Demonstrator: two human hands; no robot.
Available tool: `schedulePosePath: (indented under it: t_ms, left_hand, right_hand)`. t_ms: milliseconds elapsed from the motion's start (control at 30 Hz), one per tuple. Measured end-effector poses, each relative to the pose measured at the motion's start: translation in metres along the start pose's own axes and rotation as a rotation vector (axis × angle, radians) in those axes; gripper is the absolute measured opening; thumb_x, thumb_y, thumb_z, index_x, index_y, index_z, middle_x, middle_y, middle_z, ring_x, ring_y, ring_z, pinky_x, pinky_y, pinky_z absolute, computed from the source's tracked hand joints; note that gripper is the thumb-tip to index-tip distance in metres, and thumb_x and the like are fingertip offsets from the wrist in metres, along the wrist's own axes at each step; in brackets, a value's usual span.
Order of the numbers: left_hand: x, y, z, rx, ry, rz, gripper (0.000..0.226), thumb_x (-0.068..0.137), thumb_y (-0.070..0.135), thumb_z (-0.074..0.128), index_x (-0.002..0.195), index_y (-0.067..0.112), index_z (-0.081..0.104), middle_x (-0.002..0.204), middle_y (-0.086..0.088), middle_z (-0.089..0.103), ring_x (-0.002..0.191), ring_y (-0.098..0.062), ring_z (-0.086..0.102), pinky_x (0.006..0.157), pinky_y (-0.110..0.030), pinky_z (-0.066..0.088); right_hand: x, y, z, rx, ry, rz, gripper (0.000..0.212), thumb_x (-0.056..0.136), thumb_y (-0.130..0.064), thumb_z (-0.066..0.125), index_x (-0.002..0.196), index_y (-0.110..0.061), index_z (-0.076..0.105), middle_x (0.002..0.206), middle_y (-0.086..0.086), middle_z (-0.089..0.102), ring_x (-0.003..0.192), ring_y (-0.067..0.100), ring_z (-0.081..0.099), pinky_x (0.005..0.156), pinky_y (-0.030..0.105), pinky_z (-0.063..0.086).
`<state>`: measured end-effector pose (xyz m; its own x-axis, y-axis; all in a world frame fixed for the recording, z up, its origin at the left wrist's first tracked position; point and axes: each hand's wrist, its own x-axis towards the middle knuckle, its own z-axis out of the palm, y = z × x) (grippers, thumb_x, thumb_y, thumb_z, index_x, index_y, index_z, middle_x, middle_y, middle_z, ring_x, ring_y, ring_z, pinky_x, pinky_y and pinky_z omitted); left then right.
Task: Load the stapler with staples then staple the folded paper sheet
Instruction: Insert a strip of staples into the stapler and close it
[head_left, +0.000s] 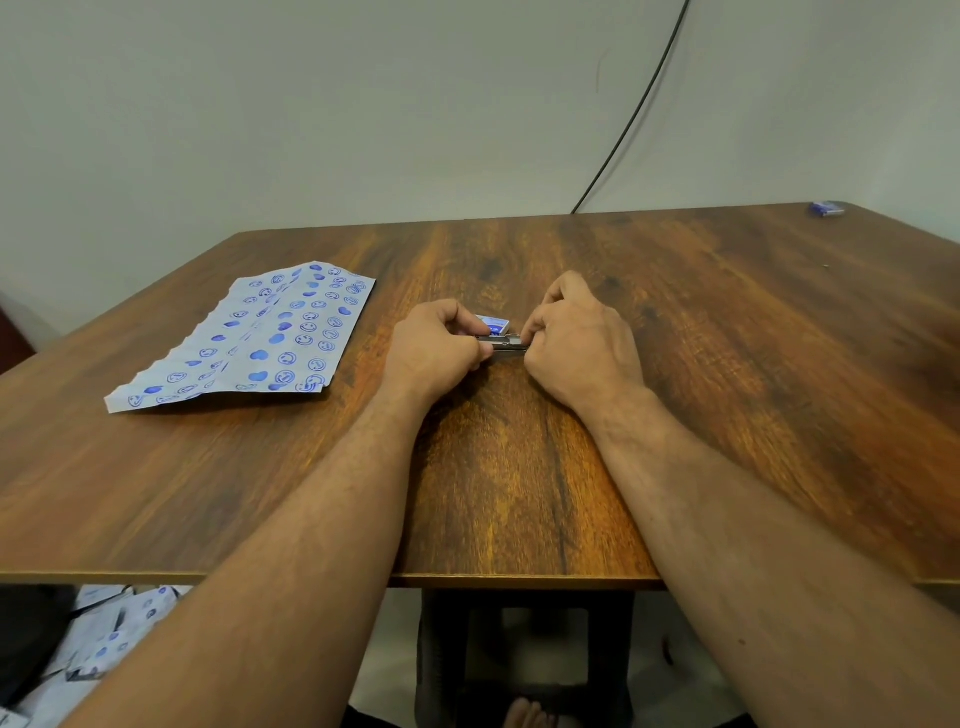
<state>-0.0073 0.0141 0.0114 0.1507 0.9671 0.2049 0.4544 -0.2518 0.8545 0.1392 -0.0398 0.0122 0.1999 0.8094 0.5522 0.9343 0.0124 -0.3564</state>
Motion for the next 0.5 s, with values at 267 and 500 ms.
schedulePosePath:
  t_ms: [267, 500]
  left_hand:
    - [-0.0023, 0.0007, -0.0044, -0.03, -0.013, 0.001, 0.017, 0.073, 0.006, 0.08, 0.081, 0.02, 0.074, 0.073, -0.005, 0.075, 0.062, -0.012, 0.066, 0.073, -0.033, 0.058]
    - [-0.0022, 0.001, -0.0031, -0.03, -0.005, -0.008, 0.017, 0.074, 0.007, 0.08, 0.082, 0.021, 0.074, 0.073, -0.003, 0.075, 0.061, -0.009, 0.065, 0.069, -0.025, 0.052]
  right_hand:
    - [0.0004, 0.0069, 0.0027, 0.13, -0.045, -0.114, 0.037, 0.084, 0.004, 0.058, 0.096, -0.023, 0.079, 0.106, 0.001, 0.047, 0.101, 0.018, 0.047, 0.085, 0.034, 0.047]
    - [0.0037, 0.0101, -0.0026, 0.447, 0.065, 0.144, 0.023, 0.086, -0.007, 0.071, 0.104, -0.022, 0.068, 0.088, -0.006, 0.067, 0.079, 0.009, 0.065, 0.08, 0.032, 0.058]
